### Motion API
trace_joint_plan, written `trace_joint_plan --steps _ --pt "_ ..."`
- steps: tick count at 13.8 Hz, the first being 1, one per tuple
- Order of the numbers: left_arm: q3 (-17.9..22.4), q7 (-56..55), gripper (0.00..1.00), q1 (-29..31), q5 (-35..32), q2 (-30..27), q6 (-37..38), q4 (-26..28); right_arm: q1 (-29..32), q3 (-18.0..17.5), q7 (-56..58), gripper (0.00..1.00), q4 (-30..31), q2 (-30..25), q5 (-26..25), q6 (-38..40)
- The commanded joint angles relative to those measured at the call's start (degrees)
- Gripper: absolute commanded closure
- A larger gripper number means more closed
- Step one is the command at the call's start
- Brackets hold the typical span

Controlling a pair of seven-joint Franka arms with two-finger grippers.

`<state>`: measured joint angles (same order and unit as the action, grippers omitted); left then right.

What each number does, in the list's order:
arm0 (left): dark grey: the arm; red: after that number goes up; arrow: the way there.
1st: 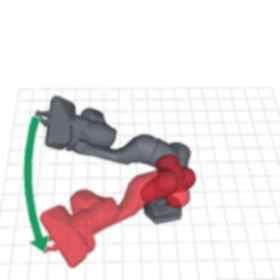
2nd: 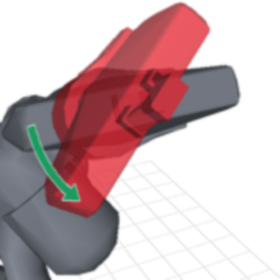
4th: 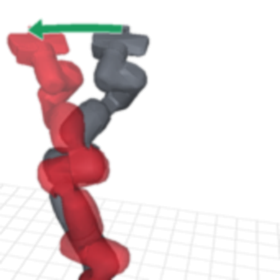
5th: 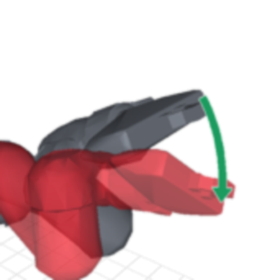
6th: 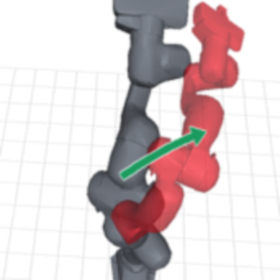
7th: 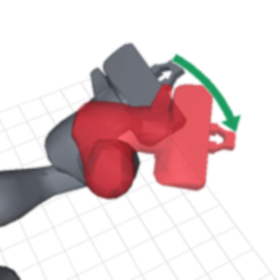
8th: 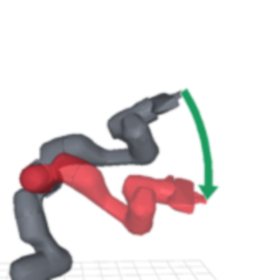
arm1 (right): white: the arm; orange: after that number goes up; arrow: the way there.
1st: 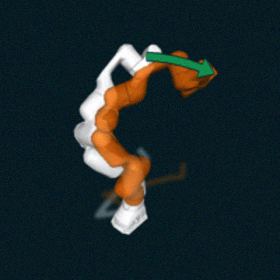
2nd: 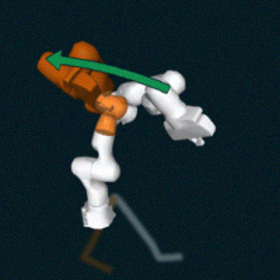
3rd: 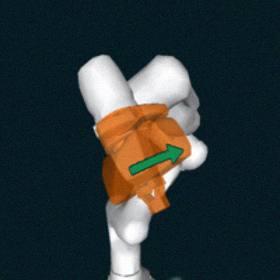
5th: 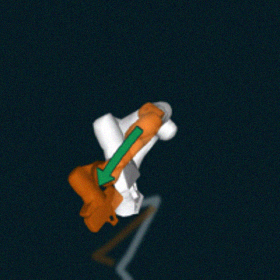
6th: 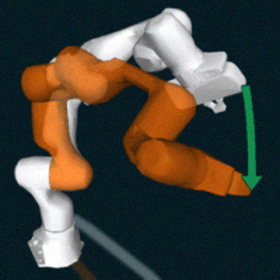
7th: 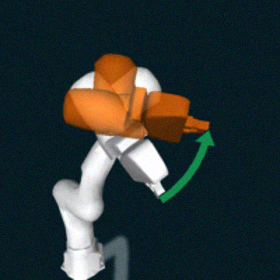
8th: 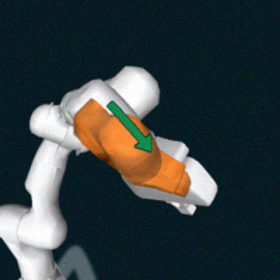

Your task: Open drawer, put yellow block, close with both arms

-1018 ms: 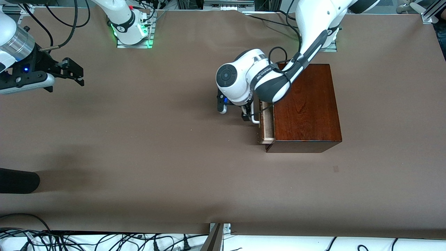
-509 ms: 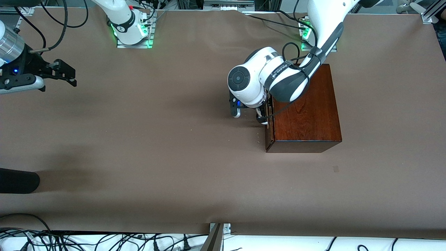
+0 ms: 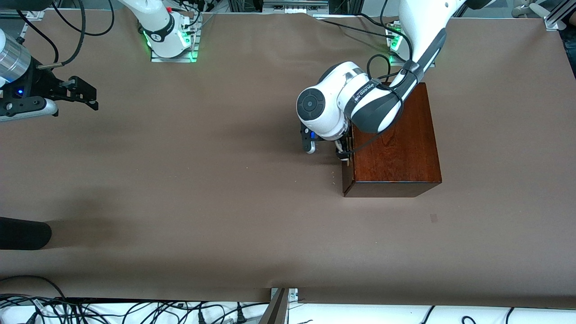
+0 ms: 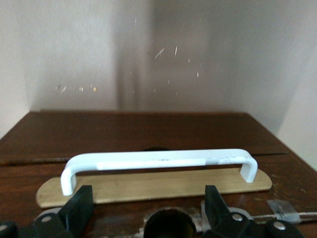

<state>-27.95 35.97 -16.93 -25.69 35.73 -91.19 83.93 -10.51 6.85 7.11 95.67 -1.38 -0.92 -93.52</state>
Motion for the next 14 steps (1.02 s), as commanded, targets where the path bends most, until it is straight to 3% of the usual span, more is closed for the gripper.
trace_joint_plan --steps 1,6,9,11,14 --pt "0.4 -2.6 0.00 -0.4 -3.6 -2.1 2.9 0.6 0.1 -0.4 -0.7 0.00 -1.3 0.1 0.3 1.1" --pt "-1.2 -7.7 0.00 -0.9 -2.0 -3.0 2.9 -0.6 0.0 -0.5 -0.8 0.00 -1.3 0.1 0.3 1.2" --pt "-3.7 -12.5 0.00 0.0 4.4 -4.3 3.0 -3.1 0.0 -0.5 -0.9 0.00 -1.3 0.0 0.3 1.2" --pt "-3.3 -17.4 0.00 0.2 7.8 -8.1 3.1 -3.2 0.0 -0.5 -0.9 0.00 -1.3 0.1 0.3 1.2" --pt "-3.1 -25.8 0.00 4.0 7.3 -14.2 5.6 -3.2 0.0 -0.5 -0.9 0.00 -1.3 0.1 0.3 1.2"
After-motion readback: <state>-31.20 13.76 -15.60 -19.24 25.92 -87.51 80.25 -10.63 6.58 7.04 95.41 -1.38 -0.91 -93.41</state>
